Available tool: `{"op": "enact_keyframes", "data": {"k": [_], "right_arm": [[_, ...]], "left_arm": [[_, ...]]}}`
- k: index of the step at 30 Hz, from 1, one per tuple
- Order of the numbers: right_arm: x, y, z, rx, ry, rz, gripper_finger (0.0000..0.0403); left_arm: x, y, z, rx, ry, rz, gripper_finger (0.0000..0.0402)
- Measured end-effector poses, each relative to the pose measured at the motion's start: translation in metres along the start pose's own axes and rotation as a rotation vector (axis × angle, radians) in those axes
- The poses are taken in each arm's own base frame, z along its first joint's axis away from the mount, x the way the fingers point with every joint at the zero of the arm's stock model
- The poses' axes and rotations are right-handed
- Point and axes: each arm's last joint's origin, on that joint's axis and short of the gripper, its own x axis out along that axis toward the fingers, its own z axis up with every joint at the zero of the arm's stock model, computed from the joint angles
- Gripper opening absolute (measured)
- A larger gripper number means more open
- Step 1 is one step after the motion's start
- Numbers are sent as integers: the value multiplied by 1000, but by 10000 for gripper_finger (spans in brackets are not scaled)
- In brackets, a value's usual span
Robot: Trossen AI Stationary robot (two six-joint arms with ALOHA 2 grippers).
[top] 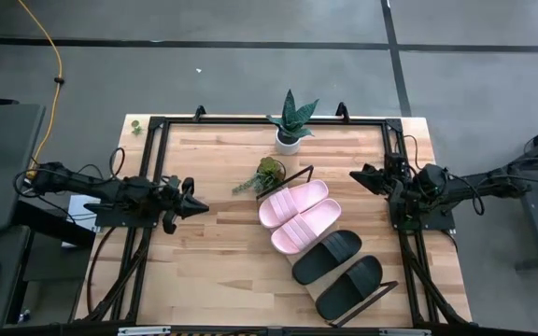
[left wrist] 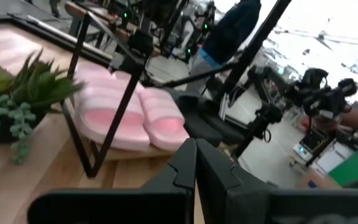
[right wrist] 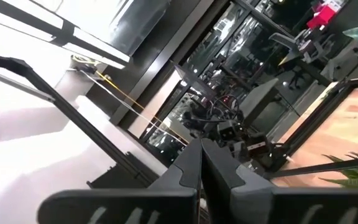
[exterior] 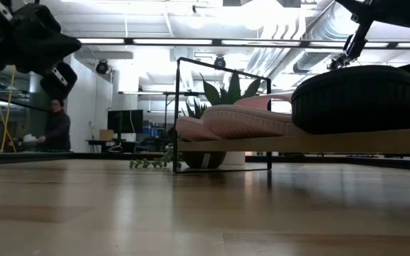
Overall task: Pick and place slides into the shelf
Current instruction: Return to Home Position
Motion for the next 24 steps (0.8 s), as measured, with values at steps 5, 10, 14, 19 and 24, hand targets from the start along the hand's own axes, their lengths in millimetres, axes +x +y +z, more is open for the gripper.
{"op": "enact_keyframes", "data": {"k": [5,10,14,19,24], "right_arm": [[-1,2,-2,13,-7,-9,0],[-1,3,-4,20,-10,-15,0],[-2,5,-4,17,-5,-6,0],[-2,7,-3,-15,-34,-6,0],[-2,8,-2,-28,-41,17,0]], "left_arm": [[-4,2,-5,22,52,3,0],[-9,4,-8,37,80,10,0],[-11,2,-5,70,51,-18,0],[-11,1,-4,117,40,-22,0],[-11,1,-4,163,41,-25,0]]}}
